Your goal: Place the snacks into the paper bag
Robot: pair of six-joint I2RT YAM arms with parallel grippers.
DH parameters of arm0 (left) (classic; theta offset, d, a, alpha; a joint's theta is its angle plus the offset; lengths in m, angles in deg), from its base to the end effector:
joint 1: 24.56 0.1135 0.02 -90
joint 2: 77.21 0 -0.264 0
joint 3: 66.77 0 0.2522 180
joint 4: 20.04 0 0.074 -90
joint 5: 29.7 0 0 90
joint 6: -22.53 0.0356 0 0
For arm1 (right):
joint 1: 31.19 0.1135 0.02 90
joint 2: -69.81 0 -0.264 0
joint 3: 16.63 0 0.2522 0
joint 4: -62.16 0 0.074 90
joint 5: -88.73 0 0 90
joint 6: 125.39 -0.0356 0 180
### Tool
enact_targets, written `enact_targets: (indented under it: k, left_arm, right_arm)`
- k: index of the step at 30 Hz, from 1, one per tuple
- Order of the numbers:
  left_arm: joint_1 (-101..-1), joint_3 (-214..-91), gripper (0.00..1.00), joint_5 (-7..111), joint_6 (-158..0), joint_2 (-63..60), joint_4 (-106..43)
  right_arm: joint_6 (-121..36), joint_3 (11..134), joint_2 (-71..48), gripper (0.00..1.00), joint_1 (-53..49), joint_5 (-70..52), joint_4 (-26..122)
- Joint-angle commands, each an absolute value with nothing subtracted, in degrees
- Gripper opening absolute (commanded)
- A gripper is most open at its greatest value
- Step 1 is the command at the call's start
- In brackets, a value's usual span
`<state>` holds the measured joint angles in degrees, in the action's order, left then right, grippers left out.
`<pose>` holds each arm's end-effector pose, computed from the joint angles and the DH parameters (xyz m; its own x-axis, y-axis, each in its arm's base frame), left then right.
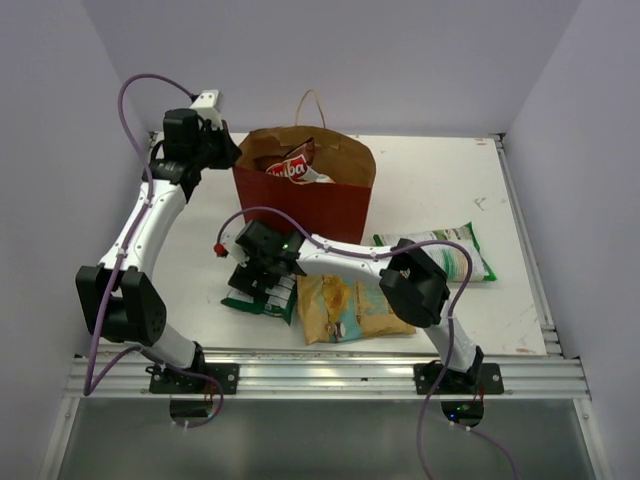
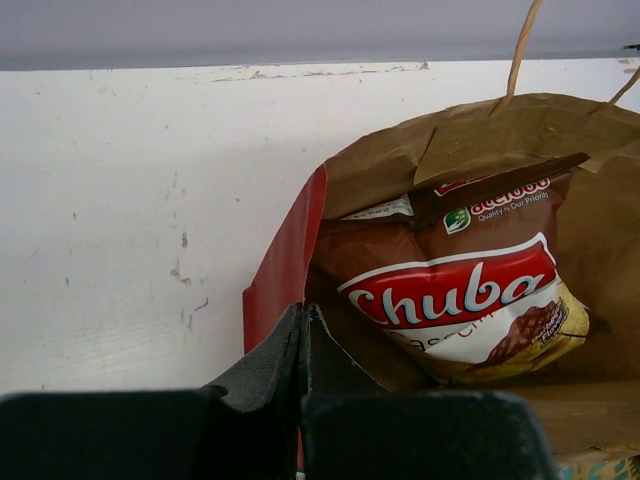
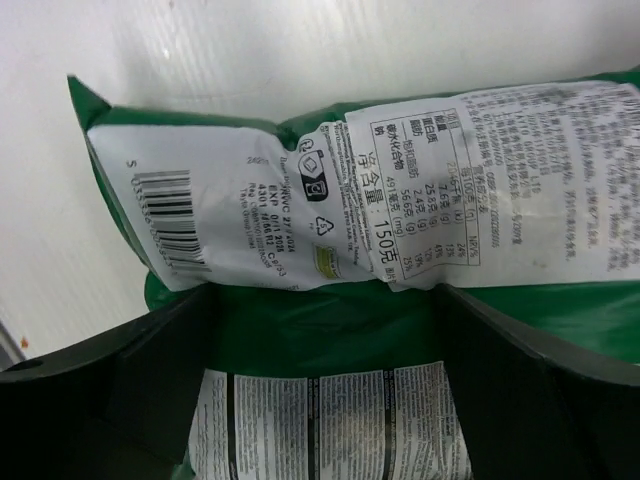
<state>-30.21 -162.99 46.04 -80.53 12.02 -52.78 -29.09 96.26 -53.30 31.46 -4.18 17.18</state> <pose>0.3619 -0.0446 0.3610 -0.4926 -0.1713 -0.8532 0.2103 0.9279 -0.3078 0.2166 0.4227 0.1999 -0.2762 -0.7725 -0.5718 -0.9363 0.3504 -0.0212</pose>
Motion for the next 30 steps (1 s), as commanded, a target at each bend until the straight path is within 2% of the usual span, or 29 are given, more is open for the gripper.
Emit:
enact_targets:
  k: [1,3,5,7,10,16,19,23,26,30]
  left_arm:
    - [-30.19,-162.71,0.0,46.77,-80.65,9.36,-52.17]
    - [-30.19,-162.53,0.0,46.77,-80.65,9.18,-52.26]
    - [-30.19,-162.53,0.0,46.77,-80.56,9.09,-52.26]
    - [-30.19,-162.53,0.0,46.68,-80.65,9.09,-52.08]
    - [-30.19,-162.62,0.0,45.8,-81.09,9.44,-51.64]
    - [-30.19,-162.71,0.0,45.54,-81.18,9.36,-51.64]
    - [-30.19,-162.62,0.0,45.27,-81.18,9.44,-51.47]
    - [-30.19,-162.62,0.0,45.62,-81.09,9.18,-51.55]
    - [-30.19,-162.62,0.0,45.89,-80.91,9.1,-51.64]
    - [-30.19,-162.53,0.0,46.24,-80.83,8.57,-51.91]
  right_arm:
    - [-28.89,93.55,-55.43,0.9,32.44,3.89,19.05]
    - [-29.24,91.97,-56.13,0.71,32.71,6.55,19.22]
    - [-29.77,91.79,-56.05,0.25,32.88,9.52,18.44]
    - [-30.03,91.26,-54.3,0.07,32.88,10.95,17.64]
    - [-29.95,89.86,-50.26,0.01,32.88,11.04,17.03]
    - [-31.43,97.49,-41.31,0.0,32.88,3.76,5.62]
    - [-32.76,106.35,-38.39,0.0,32.97,0.94,-1.67]
    - [-34.16,128.75,-40.22,0.0,32.88,0.23,-14.75]
    - [-34.86,139.3,-40.58,0.0,32.88,2.86,-16.9]
    - [-33.91,141.01,-36.82,0.0,32.79,11.11,-10.7]
